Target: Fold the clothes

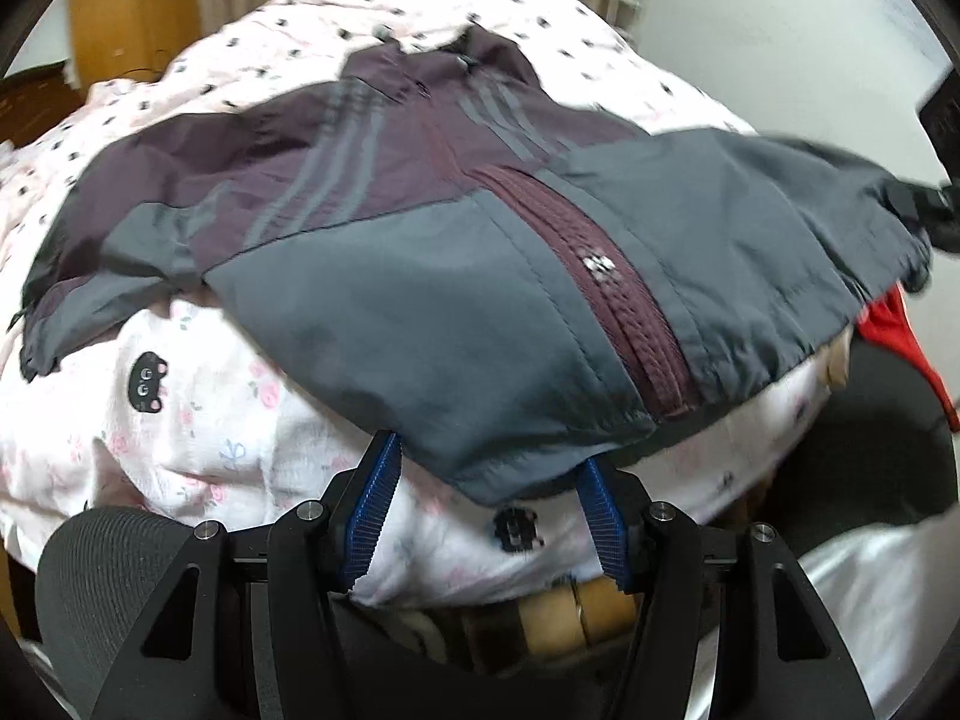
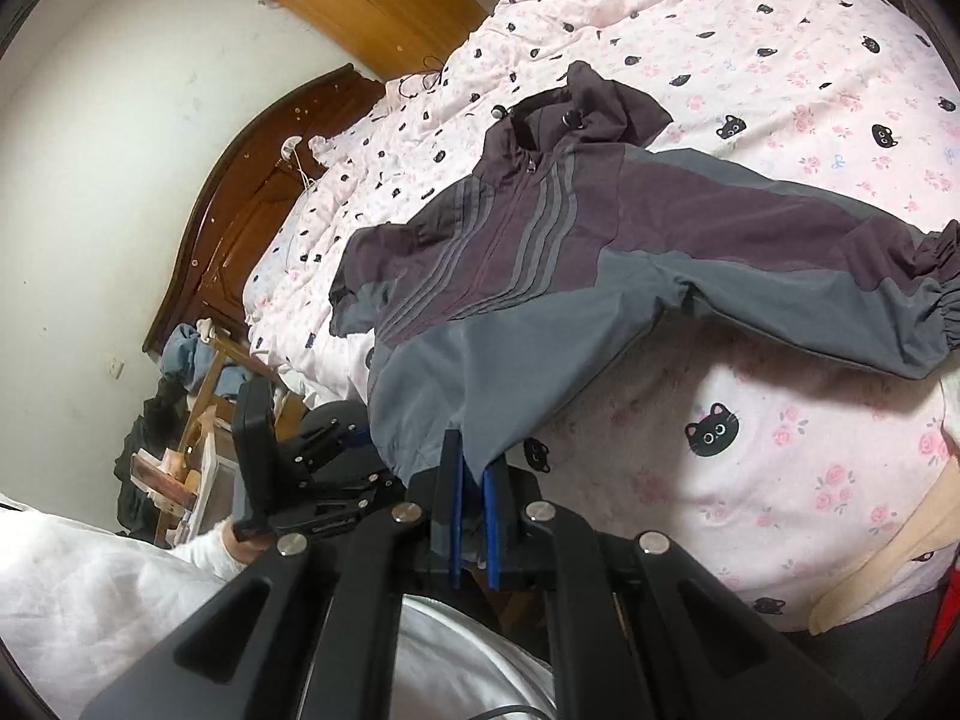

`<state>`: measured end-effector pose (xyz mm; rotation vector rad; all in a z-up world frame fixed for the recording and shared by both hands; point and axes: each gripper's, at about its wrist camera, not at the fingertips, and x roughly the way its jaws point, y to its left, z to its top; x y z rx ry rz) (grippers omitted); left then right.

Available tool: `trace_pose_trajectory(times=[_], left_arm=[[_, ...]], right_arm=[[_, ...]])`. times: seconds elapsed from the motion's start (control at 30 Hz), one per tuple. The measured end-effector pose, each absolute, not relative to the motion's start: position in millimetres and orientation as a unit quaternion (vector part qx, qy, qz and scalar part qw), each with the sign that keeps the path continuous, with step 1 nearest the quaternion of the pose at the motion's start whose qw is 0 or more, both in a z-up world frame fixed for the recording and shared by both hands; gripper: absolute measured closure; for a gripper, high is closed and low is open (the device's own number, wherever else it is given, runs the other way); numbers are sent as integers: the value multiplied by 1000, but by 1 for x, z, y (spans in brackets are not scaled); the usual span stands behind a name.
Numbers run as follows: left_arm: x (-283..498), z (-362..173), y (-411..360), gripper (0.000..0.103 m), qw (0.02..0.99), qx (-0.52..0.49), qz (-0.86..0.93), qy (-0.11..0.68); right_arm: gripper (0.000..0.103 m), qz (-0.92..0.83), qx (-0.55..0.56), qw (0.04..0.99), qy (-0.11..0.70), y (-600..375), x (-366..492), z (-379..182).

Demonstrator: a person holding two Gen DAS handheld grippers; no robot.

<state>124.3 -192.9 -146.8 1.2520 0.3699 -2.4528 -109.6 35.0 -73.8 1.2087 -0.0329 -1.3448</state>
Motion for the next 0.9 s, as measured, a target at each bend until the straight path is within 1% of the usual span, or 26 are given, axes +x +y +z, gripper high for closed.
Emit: trace_pose_trajectory(times=[0.07, 0.1, 0.13, 0.2, 0.23, 0.4, 0.63, 0.9], left_arm=[[125, -144, -191, 49, 202, 432, -870, 127], [125, -142, -191, 45, 210, 428, -870, 126], [125, -140, -191, 36, 217, 424, -870, 125], [132, -135, -194, 26, 231, 410, -874, 124], [135, -133, -195, 24, 237, 403, -875, 123], [151, -122, -201, 24, 259, 385, -879, 113], [162, -113, -195, 24, 297, 395, -869, 31], [181, -74, -196, 24, 368, 357, -856, -65]], right_arm=[[98, -582, 524, 621, -29, 38, -112, -70], [98, -581, 523, 623, -37, 39, -113, -69], [98, -579, 522, 624, -45, 41, -115, -67], [98, -576, 519, 629, -62, 44, -118, -61], [98, -574, 517, 631, -72, 46, -120, -58], [98, -569, 507, 637, -113, 53, -130, -43], [98, -577, 506, 627, -135, 56, -140, -37], [98, -593, 502, 609, -162, 68, -158, -32]])
